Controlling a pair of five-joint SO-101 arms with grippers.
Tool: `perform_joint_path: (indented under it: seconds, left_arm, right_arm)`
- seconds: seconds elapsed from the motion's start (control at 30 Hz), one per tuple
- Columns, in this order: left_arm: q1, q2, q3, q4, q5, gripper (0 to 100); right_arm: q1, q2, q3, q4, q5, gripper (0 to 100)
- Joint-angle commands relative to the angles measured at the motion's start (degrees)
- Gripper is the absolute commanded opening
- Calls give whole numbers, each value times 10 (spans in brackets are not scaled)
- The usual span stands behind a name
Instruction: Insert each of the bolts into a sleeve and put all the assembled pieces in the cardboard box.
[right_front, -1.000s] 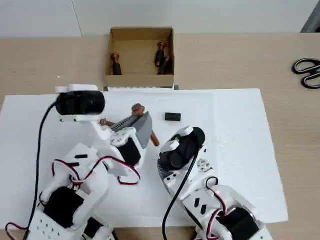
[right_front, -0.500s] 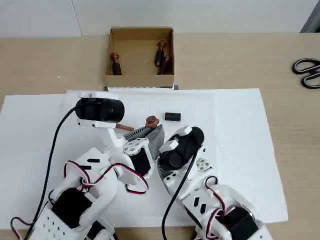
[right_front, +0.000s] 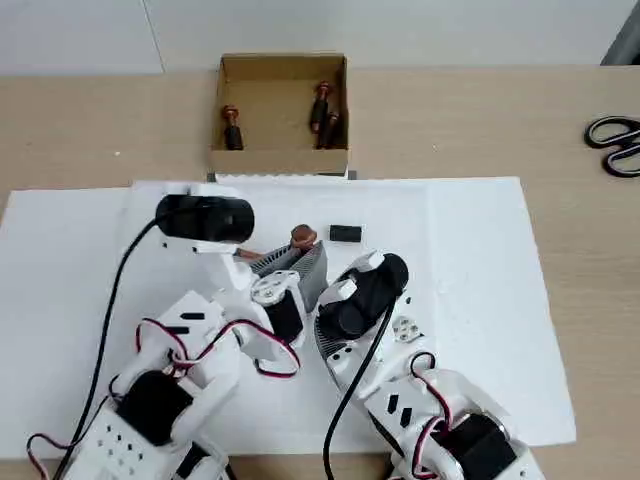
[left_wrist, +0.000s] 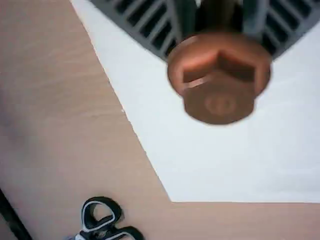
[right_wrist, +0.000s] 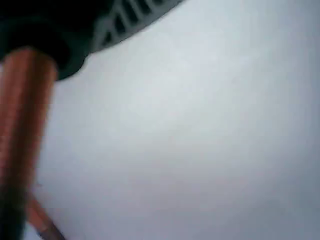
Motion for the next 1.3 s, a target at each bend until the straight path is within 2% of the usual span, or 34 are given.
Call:
perform_joint_path:
  seconds: [0.0, 0.43, 0.6, 0.9, 1.07, 1.27]
  left_arm:
    - [-4, -9, 3, -26, -4, 6]
    - [13, -10, 28, -5, -3, 6]
    - [67, -26, 29, 31, -2, 6]
    - [104, -48, 29, 129, -6, 6]
    - [142, -48, 28, 181, -33, 6]
    - [142, -48, 31, 179, -60, 7]
  right_arm:
    - [-3, -7, -14, -11, 7, 2]
    - [-1, -7, -17, -12, 7, 2]
    - [0, -7, -17, -15, 7, 2]
    - [0, -7, -17, -16, 7, 2]
    - [0, -7, -17, -16, 7, 2]
    - [0, -7, -16, -16, 7, 2]
